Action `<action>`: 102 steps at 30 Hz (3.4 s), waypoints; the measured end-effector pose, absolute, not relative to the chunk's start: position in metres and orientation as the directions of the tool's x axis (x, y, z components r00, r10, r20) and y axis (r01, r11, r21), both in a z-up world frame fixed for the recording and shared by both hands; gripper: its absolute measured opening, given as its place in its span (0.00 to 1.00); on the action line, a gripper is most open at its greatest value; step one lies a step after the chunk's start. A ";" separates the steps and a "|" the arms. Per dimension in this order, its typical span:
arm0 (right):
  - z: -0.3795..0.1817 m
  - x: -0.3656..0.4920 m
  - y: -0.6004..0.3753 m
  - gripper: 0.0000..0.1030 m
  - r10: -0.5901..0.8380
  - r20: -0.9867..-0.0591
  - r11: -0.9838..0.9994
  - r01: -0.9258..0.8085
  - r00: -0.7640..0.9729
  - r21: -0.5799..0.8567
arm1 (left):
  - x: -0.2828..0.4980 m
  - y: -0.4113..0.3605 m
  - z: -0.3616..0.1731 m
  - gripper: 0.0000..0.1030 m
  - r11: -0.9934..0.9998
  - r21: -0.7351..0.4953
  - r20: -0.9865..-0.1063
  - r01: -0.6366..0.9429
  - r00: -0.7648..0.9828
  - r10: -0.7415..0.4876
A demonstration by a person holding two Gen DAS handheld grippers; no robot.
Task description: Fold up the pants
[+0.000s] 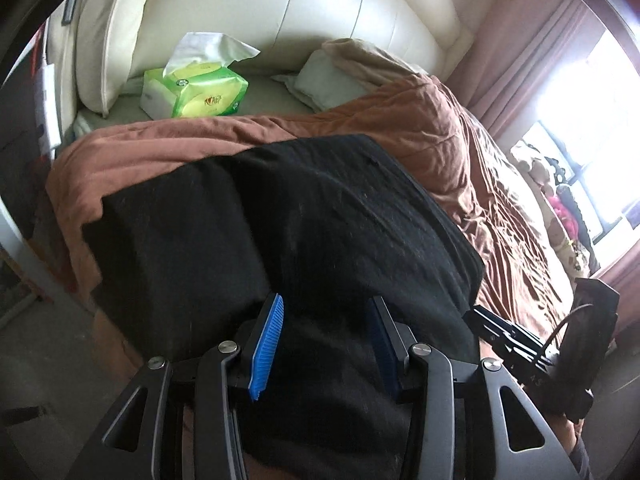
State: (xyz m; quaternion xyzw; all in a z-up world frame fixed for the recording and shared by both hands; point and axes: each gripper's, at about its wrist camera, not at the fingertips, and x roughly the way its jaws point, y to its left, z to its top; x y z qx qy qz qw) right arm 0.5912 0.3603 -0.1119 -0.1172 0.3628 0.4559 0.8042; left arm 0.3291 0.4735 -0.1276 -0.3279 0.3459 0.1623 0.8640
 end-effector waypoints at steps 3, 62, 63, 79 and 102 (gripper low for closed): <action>-0.102 0.584 0.350 0.34 0.650 -0.693 0.549 -0.823 0.313 0.144 | 0.316 0.470 -0.120 0.38 0.728 -0.471 -0.694 -0.498 0.719 0.043; -0.076 0.509 0.236 0.16 0.700 -0.663 0.502 -0.843 0.265 0.192 | 0.278 0.565 -0.139 0.66 0.552 -0.554 -0.638 -0.623 0.744 0.199; -0.075 0.509 0.234 0.16 0.700 -0.663 0.505 -0.840 0.265 0.197 | 0.278 0.565 -0.140 0.55 0.552 -0.546 -0.643 -0.630 0.738 0.205; -0.060 0.496 0.204 0.16 0.711 -0.650 0.532 -0.808 0.267 0.251 | 0.242 0.533 -0.122 0.11 0.624 -0.455 -0.676 -0.635 0.703 0.222; 0.034 0.419 0.063 0.96 0.689 -0.576 0.629 -0.757 0.439 0.176 | 0.219 0.373 -0.021 0.98 0.811 -0.324 -0.592 -0.487 0.773 0.227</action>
